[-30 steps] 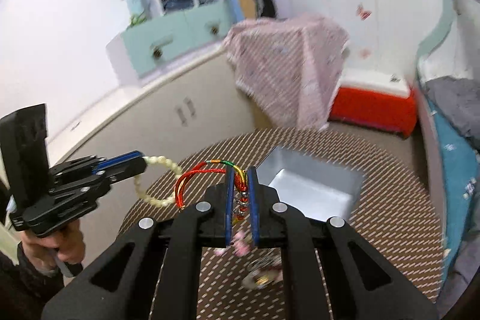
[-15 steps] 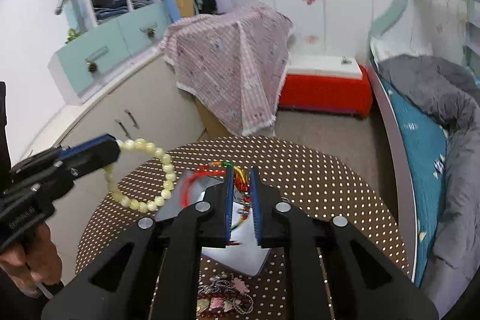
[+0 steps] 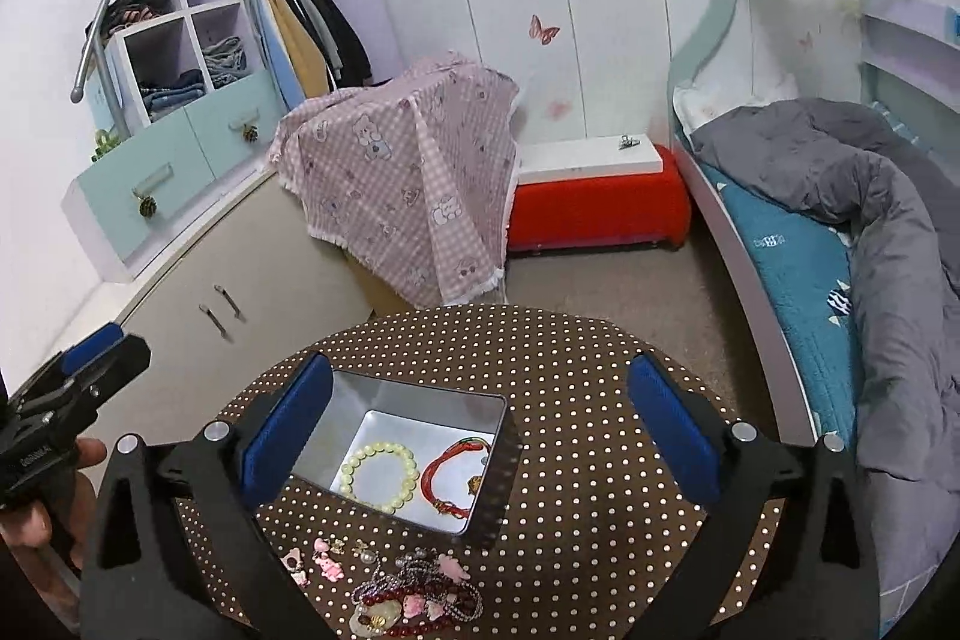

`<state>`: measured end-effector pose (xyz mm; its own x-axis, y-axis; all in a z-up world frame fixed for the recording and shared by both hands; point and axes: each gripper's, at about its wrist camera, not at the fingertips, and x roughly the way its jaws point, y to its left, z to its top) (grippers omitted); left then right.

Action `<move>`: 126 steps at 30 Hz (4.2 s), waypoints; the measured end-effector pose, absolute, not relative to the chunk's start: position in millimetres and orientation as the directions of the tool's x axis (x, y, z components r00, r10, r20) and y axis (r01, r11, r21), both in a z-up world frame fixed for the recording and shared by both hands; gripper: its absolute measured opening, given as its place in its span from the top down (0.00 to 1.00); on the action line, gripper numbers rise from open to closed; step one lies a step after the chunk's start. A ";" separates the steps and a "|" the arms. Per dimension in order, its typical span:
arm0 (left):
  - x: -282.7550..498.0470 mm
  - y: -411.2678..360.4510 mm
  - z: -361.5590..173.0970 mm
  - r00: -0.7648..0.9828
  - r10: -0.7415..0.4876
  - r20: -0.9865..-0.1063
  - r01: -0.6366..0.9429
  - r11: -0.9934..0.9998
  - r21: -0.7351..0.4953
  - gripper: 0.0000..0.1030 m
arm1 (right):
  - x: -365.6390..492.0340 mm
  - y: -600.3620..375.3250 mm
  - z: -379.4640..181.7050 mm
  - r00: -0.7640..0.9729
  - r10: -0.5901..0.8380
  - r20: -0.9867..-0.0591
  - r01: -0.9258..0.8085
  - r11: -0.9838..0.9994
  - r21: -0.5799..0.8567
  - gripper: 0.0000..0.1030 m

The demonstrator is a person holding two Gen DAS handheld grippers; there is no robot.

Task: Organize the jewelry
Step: 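Move both open tools back toward the remaining jewelry pile, then grasp a pink charm with the left tool while the right tool grasps the dark red bead strand, then carry the pink charm and red bead strand into the metal box and release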

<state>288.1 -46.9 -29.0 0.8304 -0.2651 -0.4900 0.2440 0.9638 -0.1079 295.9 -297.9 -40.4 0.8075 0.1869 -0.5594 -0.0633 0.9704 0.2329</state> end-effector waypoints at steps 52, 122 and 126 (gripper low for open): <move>239.9 -79.7 -177.7 0.568 -0.322 -0.758 0.407 0.910 -0.081 0.77 | 224.6 -231.5 -165.0 0.577 0.329 -0.748 -0.272 0.940 0.204 0.46; 305.2 -83.6 -54.6 0.786 -0.296 -0.543 0.315 0.947 -0.060 0.06 | 306.1 -321.8 -56.7 0.792 0.367 -0.488 -0.173 0.901 0.398 0.08; 292.2 -72.9 -52.9 0.801 -0.285 -0.526 0.293 0.954 -0.071 0.06 | 296.4 -325.0 -55.5 0.807 0.335 -0.487 -0.149 0.913 0.381 0.08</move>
